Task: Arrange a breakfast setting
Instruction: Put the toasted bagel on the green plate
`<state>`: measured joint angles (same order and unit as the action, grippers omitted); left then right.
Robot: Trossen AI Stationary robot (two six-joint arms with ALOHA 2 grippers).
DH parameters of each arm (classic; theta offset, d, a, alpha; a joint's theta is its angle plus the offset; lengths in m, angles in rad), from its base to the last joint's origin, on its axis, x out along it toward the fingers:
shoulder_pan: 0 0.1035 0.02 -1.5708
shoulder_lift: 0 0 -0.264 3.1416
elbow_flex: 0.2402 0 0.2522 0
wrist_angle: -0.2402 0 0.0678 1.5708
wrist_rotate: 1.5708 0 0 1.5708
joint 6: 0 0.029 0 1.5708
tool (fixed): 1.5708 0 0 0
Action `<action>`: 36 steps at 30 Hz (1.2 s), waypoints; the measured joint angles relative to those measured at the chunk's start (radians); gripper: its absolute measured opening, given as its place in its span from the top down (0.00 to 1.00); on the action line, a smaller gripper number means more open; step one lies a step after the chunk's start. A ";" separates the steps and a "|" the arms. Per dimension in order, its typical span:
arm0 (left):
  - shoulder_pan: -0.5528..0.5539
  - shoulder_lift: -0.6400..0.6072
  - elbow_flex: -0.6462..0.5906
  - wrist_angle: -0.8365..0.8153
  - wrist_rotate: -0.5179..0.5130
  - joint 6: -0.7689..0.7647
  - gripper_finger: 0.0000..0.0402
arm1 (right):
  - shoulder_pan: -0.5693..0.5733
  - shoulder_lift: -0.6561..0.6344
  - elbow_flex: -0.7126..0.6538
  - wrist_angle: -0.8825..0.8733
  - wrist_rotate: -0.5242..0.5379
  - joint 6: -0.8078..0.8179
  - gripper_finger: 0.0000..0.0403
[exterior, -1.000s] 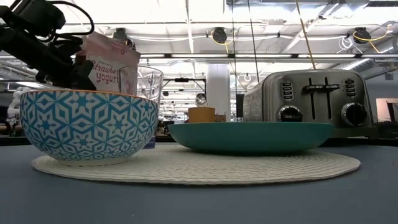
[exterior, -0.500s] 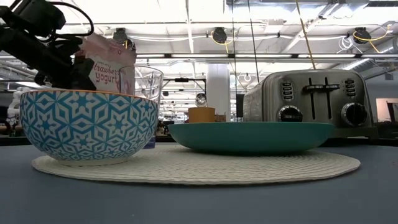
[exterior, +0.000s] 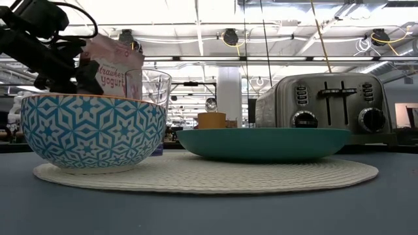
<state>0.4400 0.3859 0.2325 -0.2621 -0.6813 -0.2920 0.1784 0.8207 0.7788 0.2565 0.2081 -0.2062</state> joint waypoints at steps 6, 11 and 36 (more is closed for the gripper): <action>0.000 0.000 0.001 -0.011 -0.001 -0.002 0.09 | 0.000 0.000 0.000 0.000 0.000 0.000 0.20; 0.000 0.000 0.054 -0.125 0.000 -0.035 0.08 | 0.000 0.000 0.000 0.000 0.000 0.000 0.20; -0.068 0.000 0.219 -0.399 0.187 -0.144 0.08 | 0.000 0.000 0.000 0.000 0.000 0.000 0.20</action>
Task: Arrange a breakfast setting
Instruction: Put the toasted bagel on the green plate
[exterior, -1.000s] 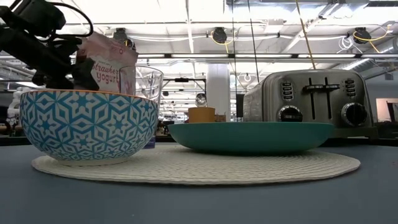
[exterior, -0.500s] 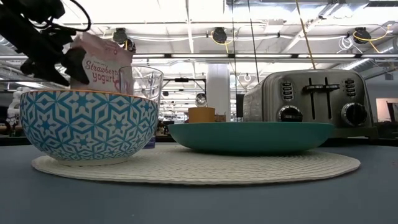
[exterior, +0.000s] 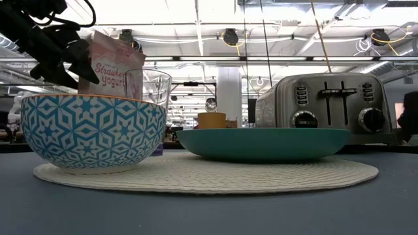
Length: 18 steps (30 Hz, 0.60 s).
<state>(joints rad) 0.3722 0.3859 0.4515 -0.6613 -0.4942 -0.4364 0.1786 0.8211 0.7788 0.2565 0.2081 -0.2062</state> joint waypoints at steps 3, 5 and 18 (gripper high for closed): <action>-0.008 0.000 0.000 -0.001 0.000 -0.024 0.08 | 0.000 0.000 0.000 0.000 0.000 0.000 0.20; -0.011 0.000 0.000 -0.004 0.000 -0.054 0.08 | 0.000 0.000 0.000 0.000 0.000 0.000 0.20; -0.014 0.000 0.000 -0.180 0.086 -0.280 0.08 | 0.000 0.000 0.000 0.000 0.000 0.000 0.20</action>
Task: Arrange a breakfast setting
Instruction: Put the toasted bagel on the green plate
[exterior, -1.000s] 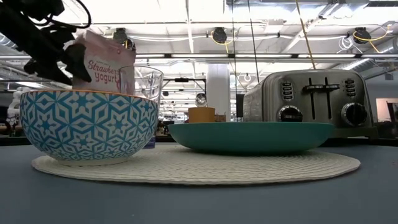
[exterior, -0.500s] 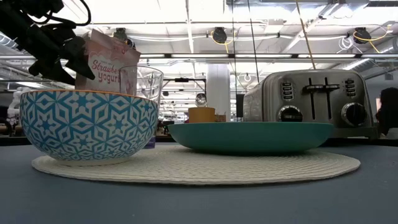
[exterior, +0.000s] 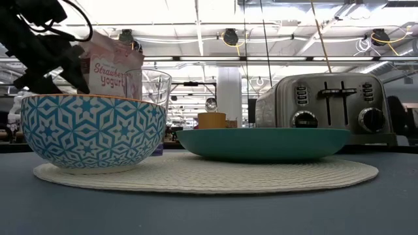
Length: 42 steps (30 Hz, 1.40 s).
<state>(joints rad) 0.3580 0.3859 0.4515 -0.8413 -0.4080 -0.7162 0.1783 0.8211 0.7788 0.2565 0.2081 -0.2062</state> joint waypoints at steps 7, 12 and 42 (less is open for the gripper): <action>-0.009 0.000 0.000 0.000 0.129 0.005 0.08 | 0.000 0.000 0.000 0.000 0.000 0.000 0.20; -0.058 0.000 0.000 0.004 0.139 0.012 0.08 | 0.000 0.000 0.000 0.000 0.000 0.000 0.20; -0.421 0.018 0.000 0.444 0.119 0.190 0.08 | -0.002 -0.016 0.032 -0.030 0.484 0.201 0.20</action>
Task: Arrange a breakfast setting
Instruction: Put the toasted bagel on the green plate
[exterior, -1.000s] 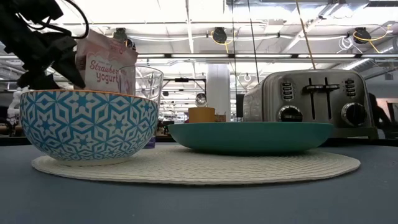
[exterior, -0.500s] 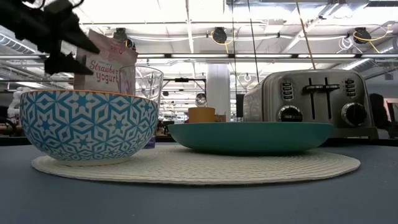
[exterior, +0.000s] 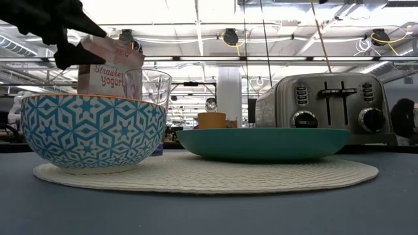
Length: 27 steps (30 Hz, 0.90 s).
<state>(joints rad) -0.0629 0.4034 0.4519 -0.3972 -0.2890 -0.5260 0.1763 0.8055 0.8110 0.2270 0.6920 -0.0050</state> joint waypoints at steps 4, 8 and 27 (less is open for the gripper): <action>-0.007 0.027 0.000 0.006 0.000 0.000 0.08 | 0.000 -0.001 0.100 -0.181 0.159 0.026 0.21; -0.007 0.069 0.000 0.027 0.000 0.010 0.08 | -0.013 -0.001 0.209 -0.368 0.225 0.126 0.24; -0.007 0.148 0.000 0.175 -0.001 0.081 0.08 | -0.300 -0.003 0.444 -0.928 0.224 0.413 0.39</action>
<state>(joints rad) -0.0700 0.5518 0.4519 -0.2218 -0.2897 -0.4454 -0.1240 0.8021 1.2552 -0.7014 0.9157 0.4076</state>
